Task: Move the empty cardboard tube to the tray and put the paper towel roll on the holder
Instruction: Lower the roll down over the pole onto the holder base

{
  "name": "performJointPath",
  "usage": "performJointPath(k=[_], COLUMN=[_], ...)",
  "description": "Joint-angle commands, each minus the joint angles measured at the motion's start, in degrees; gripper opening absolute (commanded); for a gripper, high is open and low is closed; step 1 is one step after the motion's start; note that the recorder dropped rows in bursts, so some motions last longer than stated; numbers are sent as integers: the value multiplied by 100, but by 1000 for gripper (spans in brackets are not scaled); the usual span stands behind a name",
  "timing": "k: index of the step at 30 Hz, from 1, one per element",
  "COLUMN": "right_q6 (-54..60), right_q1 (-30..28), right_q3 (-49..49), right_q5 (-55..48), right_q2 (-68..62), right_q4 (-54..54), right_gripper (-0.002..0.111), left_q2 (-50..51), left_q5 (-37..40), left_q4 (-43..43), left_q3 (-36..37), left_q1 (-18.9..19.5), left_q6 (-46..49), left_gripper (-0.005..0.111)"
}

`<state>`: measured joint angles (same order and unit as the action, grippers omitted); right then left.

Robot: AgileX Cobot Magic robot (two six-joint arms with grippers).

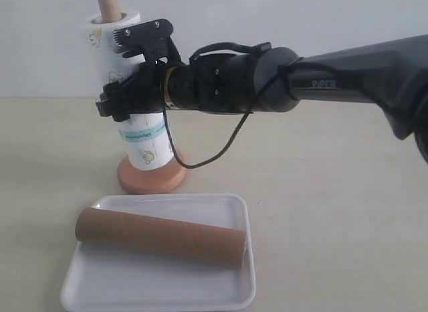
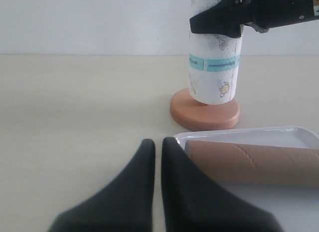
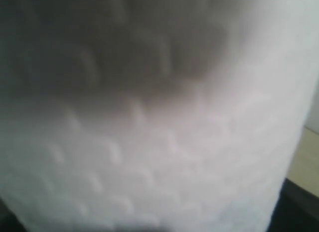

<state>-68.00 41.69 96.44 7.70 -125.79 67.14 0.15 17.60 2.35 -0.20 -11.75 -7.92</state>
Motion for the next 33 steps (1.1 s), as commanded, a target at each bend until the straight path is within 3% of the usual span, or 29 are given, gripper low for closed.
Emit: performJointPath(k=[1, 15, 24, 28, 33], right_q6=[45, 62, 73, 40, -31], right_q1=[0, -343, -343, -343, -343], right_q3=[-3, -311, -311, -311, -311], right_q5=[-85, 611, 342, 355, 342], right_q2=[60, 60, 60, 60, 60], right_q4=[-47, -507, -484, -484, -484], right_gripper=[0, 0, 1, 20, 63], left_q2=[-15, -15, -15, -15, -15], left_q5=[-4, -4, -4, -4, -4], left_q4=[-45, -45, -45, -45, -45], left_q3=[20, 20, 20, 20, 20], left_q1=[-19, -19, -19, -19, -19], left_q6=[9, 9, 9, 9, 9], left_gripper=[4, 4, 4, 4, 4])
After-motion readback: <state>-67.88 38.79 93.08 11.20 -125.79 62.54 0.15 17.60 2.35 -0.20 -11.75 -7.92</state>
